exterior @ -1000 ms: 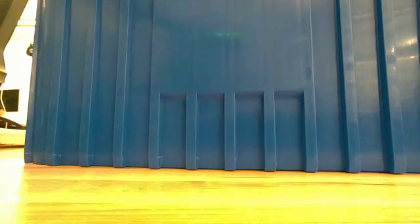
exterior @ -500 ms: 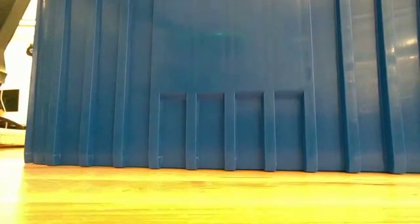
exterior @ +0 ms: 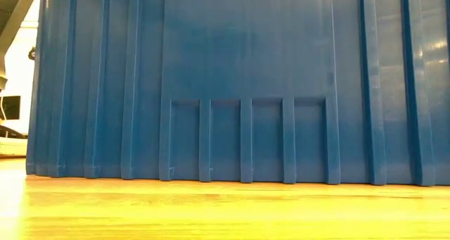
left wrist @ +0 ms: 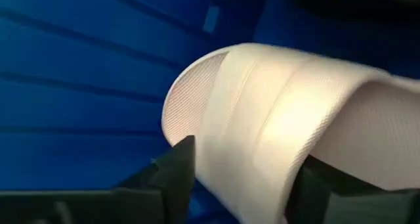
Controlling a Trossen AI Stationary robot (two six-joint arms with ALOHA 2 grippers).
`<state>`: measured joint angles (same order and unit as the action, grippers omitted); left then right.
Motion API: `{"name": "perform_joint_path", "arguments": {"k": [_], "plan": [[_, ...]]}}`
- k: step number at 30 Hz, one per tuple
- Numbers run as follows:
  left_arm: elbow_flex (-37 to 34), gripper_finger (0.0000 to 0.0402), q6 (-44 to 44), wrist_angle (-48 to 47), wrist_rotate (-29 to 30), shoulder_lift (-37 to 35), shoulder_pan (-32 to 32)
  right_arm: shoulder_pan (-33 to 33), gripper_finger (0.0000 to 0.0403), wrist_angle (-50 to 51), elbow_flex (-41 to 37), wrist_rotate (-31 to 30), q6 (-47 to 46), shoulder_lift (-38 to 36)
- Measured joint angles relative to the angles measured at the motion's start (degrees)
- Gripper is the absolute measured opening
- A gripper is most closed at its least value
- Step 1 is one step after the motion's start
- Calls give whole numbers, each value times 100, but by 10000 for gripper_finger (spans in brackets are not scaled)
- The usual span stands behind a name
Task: Pick and place slides into bin
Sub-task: Put the pink slide into the blue bin
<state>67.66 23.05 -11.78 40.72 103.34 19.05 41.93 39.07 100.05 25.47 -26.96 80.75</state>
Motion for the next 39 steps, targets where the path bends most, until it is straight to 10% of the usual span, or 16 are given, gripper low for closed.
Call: {"name": "perform_joint_path", "arguments": {"k": [16,23,39], "plan": [[175,352,-18,-405,-228,-30,19,-2,206,-33,2,9,1,0],[476,360,-24,-980,-1292,-43,15,-2,206,-35,2,22,7,0],[1359,361,-1898,-3181,-1469,-1542,-530,-2,206,-69,4,24,82,-2]]}}
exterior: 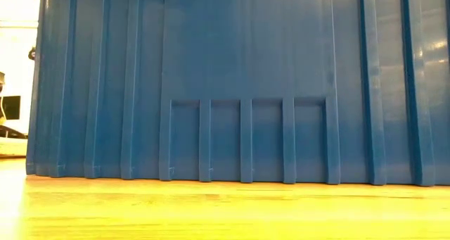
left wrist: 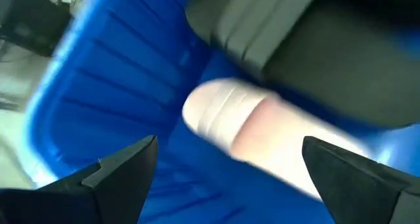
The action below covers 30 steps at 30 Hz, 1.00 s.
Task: Pick and place slides into bin
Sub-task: Put the pink slide into the blue bin
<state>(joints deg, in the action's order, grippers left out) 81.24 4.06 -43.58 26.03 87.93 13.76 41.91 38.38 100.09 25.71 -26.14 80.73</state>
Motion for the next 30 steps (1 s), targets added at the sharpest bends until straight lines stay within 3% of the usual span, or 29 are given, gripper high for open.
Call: {"name": "perform_joint_path", "arguments": {"k": [10,17,20,30], "plan": [[-337,361,-3559,-423,-438,-2114,-76,0,206,5,0,-9,314,0],[-734,361,-6629,-3147,-162,-2773,-63,0,206,6,0,-24,393,0],[-991,361,-7847,-3791,-167,-2939,-74,0,206,6,0,-24,391,0],[-2473,361,-8891,-3756,-452,-3388,-76,0,206,42,0,-24,391,0]]}}
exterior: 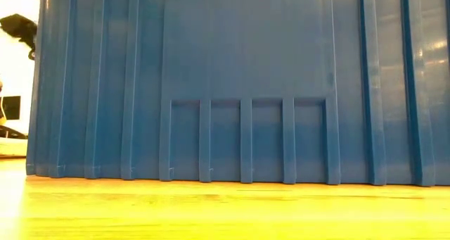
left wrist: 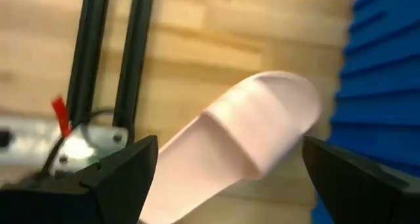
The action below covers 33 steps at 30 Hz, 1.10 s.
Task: Pick and place slides into bin
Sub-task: Put the pink slide into the blue bin
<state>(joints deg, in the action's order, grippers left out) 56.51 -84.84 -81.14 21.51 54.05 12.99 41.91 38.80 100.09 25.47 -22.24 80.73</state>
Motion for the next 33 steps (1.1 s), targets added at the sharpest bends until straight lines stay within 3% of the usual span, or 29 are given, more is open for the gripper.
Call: {"name": "perform_joint_path", "arguments": {"k": [4,10,14,21,28,33], "plan": [[-761,361,-299,737,-388,-189,0,0,206,-3,0,0,0,0],[-1783,361,-591,2606,-447,-630,-4,0,206,-1,0,0,-2,0],[-2334,361,-1079,2896,-460,-800,-4,0,206,-1,0,2,-17,0],[-2550,361,-1243,3048,-320,-895,-2,0,206,-6,0,2,-14,0],[-2916,361,-1560,3627,-142,-558,2,2,206,-14,0,1,24,0],[-3130,361,-1686,4399,405,-411,4,2,206,-12,0,2,24,0]]}}
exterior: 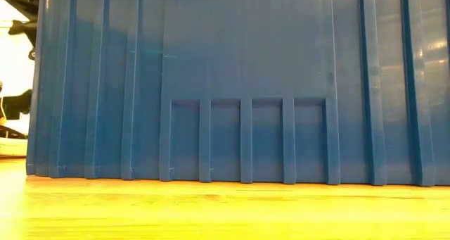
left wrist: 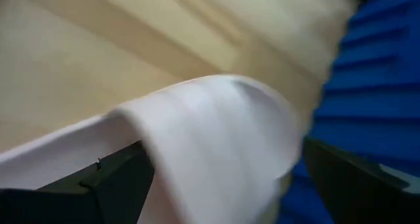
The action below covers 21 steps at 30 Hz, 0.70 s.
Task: Pick and place slides into bin
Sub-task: Put the pink slide into the blue bin
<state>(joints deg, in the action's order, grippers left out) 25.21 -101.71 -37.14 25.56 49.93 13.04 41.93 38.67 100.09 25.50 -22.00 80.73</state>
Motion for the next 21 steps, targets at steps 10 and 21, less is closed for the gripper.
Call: {"name": "perform_joint_path", "arguments": {"k": [10,21], "plan": [[-635,342,-170,1322,333,172,11,0,206,0,0,0,0,0],[-1076,156,-277,2705,356,323,12,0,206,5,0,0,0,0]]}}
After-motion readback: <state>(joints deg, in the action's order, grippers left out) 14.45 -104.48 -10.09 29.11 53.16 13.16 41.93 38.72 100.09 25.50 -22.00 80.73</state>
